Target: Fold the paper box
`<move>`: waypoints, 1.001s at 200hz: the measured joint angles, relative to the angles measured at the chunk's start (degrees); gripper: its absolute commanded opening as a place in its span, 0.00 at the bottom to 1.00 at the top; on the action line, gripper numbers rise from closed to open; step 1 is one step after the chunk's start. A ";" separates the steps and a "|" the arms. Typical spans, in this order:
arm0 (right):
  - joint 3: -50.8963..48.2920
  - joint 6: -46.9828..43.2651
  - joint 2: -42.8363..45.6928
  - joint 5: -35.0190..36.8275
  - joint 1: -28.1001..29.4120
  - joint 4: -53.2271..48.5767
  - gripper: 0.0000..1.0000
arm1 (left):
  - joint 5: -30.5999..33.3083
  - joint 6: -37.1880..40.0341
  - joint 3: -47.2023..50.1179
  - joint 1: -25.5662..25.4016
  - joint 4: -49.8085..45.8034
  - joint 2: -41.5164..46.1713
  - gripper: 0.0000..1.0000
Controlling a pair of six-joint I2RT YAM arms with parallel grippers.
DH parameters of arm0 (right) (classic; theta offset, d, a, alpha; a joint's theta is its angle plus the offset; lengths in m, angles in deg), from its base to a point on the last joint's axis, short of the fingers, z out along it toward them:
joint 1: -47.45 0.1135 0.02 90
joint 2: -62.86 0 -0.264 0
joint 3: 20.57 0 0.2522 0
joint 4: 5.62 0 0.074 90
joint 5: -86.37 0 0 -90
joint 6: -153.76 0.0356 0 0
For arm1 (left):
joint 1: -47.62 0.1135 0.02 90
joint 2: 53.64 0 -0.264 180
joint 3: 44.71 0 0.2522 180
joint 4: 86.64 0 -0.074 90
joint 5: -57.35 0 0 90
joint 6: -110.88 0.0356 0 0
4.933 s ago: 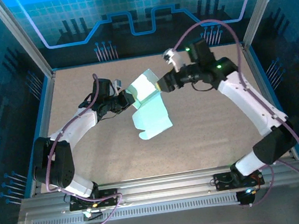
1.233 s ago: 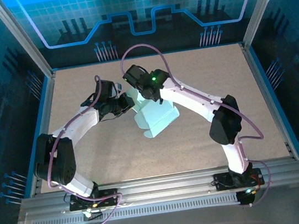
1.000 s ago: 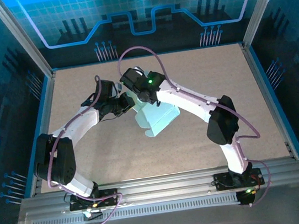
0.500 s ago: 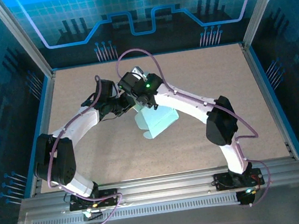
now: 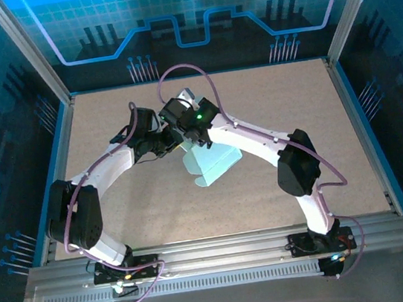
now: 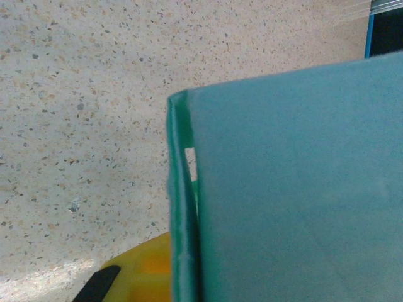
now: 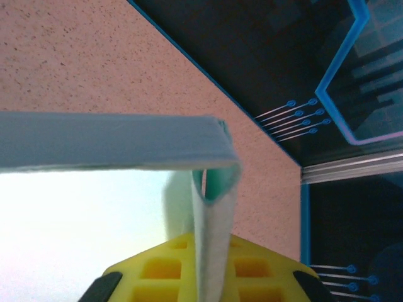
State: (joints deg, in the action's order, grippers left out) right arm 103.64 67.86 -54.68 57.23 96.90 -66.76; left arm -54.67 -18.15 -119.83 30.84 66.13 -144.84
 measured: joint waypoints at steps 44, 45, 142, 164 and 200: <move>0.00 0.13 0.46 -5.05 0.09 -0.15 0.43 | 0.07 0.00 0.00 -0.07 0.04 -0.07 0.00; 0.00 0.15 0.48 -5.07 0.09 -0.15 0.42 | 0.07 0.00 0.00 -0.07 0.04 -0.07 0.00; -0.28 0.81 1.66 -6.29 0.04 -0.44 0.70 | -0.20 0.15 0.00 -0.37 0.28 -0.46 0.00; -1.99 1.25 3.32 -10.21 0.11 0.48 0.88 | -0.31 0.13 0.00 -0.70 0.61 -0.46 0.00; -5.70 1.36 9.46 -17.40 0.11 2.67 0.98 | -0.11 -0.66 0.00 -0.87 2.05 -0.46 0.00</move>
State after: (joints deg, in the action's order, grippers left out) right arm 97.94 69.21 -45.21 39.83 97.01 -64.09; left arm -54.78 -18.80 -119.83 29.97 68.18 -145.30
